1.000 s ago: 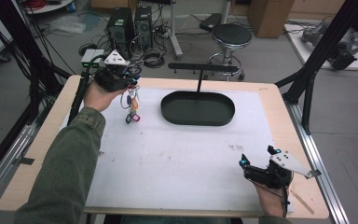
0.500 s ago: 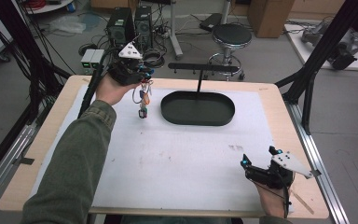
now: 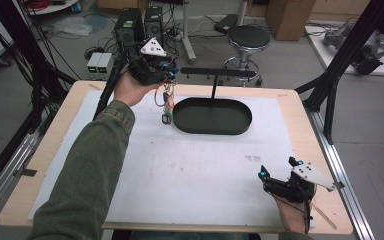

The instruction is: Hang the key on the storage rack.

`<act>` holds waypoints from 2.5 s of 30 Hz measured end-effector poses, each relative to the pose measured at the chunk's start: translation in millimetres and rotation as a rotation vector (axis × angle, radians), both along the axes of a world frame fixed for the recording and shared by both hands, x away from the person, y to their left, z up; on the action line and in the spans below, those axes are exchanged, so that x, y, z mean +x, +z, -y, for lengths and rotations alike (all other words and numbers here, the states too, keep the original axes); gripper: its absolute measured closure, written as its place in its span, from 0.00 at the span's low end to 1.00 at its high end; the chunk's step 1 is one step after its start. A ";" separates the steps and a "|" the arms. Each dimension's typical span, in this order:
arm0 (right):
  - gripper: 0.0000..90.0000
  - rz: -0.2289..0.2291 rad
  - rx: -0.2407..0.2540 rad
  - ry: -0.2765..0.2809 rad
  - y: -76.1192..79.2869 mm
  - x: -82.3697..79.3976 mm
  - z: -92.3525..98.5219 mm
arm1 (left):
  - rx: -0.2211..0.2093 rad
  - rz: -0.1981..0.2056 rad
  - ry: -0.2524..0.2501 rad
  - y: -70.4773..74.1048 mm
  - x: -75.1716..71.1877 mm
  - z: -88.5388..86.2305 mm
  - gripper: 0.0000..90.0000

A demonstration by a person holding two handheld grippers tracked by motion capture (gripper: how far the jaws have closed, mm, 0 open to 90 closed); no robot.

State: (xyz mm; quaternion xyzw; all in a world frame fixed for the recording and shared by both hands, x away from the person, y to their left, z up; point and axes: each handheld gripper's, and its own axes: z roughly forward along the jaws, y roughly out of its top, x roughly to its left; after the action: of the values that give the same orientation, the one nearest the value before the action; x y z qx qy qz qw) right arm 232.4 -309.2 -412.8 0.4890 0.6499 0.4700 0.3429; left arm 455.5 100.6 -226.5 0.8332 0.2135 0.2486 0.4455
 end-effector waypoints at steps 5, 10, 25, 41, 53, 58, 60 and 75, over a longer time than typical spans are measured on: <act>0.01 -0.006 0.001 0.002 -0.2 1.2 -1.5 | 0.021 -0.001 -0.004 1.5 4.0 6.6 0.94; 0.01 -0.003 -0.008 0.010 -0.8 2.6 -1.7 | 0.010 0.001 -0.010 -0.5 7.8 12.6 0.94; 0.01 -0.005 -0.002 0.004 -0.4 1.6 0.1 | 0.007 0.014 -0.036 4.4 14.6 38.4 0.94; 0.01 -0.001 0.008 -0.004 -0.2 -2.0 4.3 | -0.007 0.044 -0.031 5.5 34.4 60.5 0.94; 0.01 -0.011 0.011 -0.017 -1.0 -4.5 8.0 | -0.008 0.029 -0.002 -12.5 55.8 58.7 0.94; 0.01 -0.012 0.005 -0.016 -1.1 -5.5 8.7 | -0.004 0.026 0.026 -19.9 59.9 56.3 0.94; 0.01 -0.015 0.007 -0.018 -1.1 -6.1 8.9 | -0.001 0.025 0.032 -22.1 60.5 55.1 0.94; 0.01 0.003 0.004 -0.028 0.5 -8.7 9.2 | -0.031 -0.029 0.084 -32.7 61.8 45.0 0.93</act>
State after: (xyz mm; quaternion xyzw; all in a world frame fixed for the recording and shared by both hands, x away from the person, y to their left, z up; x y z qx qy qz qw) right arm 223.7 -318.4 -412.3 0.4980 0.6416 0.4671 0.3495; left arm 517.3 55.6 -259.2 0.8200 0.2588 0.2516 0.4443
